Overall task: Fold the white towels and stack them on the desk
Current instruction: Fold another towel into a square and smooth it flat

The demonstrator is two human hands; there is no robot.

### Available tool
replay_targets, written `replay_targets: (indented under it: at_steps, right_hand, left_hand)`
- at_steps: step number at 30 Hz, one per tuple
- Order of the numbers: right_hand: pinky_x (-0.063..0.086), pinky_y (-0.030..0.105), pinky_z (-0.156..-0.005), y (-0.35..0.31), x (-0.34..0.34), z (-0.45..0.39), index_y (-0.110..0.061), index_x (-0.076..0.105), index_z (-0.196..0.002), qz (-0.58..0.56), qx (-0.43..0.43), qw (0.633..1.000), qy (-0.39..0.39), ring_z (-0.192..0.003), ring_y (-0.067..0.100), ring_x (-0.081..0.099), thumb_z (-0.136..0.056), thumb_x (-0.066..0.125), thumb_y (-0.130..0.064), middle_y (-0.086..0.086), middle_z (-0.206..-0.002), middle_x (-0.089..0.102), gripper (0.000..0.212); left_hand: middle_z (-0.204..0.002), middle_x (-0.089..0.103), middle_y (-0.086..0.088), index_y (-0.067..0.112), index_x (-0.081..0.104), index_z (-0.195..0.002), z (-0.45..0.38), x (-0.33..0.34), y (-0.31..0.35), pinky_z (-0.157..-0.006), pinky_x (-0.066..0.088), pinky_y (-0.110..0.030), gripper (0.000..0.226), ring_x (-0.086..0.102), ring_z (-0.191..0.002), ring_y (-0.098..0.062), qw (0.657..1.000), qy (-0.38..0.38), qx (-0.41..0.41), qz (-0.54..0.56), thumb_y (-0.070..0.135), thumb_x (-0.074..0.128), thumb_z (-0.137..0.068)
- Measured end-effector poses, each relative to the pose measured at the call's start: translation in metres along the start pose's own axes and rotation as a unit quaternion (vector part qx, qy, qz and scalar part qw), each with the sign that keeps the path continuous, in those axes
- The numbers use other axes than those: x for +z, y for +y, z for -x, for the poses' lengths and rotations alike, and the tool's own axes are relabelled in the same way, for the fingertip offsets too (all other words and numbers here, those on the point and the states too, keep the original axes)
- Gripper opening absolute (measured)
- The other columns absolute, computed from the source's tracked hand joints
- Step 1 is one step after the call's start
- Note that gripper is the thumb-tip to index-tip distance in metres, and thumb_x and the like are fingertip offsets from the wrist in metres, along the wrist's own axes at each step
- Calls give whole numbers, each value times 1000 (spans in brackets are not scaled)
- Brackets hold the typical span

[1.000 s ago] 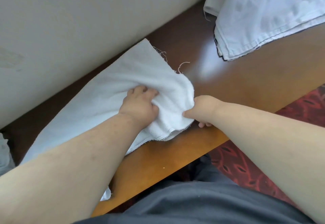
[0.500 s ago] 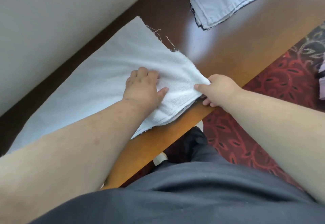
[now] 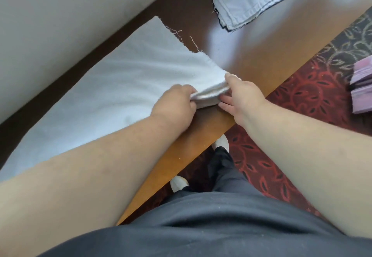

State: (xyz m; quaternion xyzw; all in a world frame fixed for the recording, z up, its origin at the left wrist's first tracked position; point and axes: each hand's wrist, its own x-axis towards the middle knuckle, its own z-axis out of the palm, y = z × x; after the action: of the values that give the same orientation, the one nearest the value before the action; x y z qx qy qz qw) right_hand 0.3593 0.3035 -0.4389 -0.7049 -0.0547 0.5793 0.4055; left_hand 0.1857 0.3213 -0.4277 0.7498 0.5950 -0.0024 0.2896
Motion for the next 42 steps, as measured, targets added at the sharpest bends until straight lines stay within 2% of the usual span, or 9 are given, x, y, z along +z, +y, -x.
replay_targets:
  at_steps: [7,10,14,17,20,24,32,36,42]
  right_hand:
    - [55,42,-76,-5,14,21,-13,60,-94,105,124,985,-55,-86,29,68,-85,36,-81,7,-94,71,72]
    - [52,46,-87,4,18,18,-20,60,-122,-64,139,987,40,-93,26,67,-93,30,-72,4,-106,69,66]
    - [54,36,-92,17,27,16,-14,57,-131,-154,134,979,-21,-113,24,64,-104,47,-35,9,-127,65,36]
    - [55,30,-91,16,30,13,-7,56,-133,-202,123,971,-21,-110,23,67,-102,54,-16,12,-125,66,32]
    - [60,27,-72,17,30,15,-5,65,-119,-223,99,969,-27,-81,18,74,-97,58,-6,12,-102,74,23]
    - [61,30,-75,16,19,10,-10,67,-118,-196,75,978,-4,-82,19,75,-97,53,-5,10,-102,75,25]
    - [62,36,-75,15,0,-8,-10,64,-109,-163,97,982,-23,-82,24,76,-101,50,-24,10,-91,77,22]
    - [61,38,-77,13,-6,-14,-12,66,-107,-177,71,980,-47,-86,23,75,-92,53,-61,8,-93,77,53]
    - [59,49,-84,8,8,-12,-22,64,-93,64,12,996,54,-86,31,73,-84,70,-28,5,-90,73,12]
  left_hand:
    - [-86,61,11,32,56,-105,5,-13,-3,-56,41,-24,25,60,-69,-9,994,46,-52,84,22,44,-86]
    - [-97,61,6,31,54,-105,5,-14,-3,-56,39,-26,26,60,-74,-12,993,48,-59,95,24,42,-83]
    - [-92,57,7,32,48,-89,6,-14,0,-54,36,-28,11,56,-71,-10,994,42,-51,86,26,43,-82]
    - [-85,52,8,28,40,-78,7,-7,4,-52,31,-29,8,51,-65,-11,999,-1,-47,5,36,42,-80]
    - [-90,48,4,23,37,-86,1,4,18,-58,37,-33,27,51,-75,-20,994,-12,1,-110,46,49,-79]
    - [-97,57,4,24,49,-102,-20,7,41,-67,49,-35,27,57,-84,-22,999,-18,2,-48,47,52,-88]
    - [-72,50,5,23,35,-74,-38,12,56,-50,26,-31,40,47,-63,-13,998,19,-36,-39,54,32,-98]
    - [-93,48,-1,21,41,-93,-32,24,61,-66,39,-36,15,53,-84,-27,993,-25,41,-107,35,48,-94]
    - [-121,46,-2,25,35,-137,1,29,28,-80,36,-34,65,46,-107,-26,978,-9,62,-201,15,61,-78]
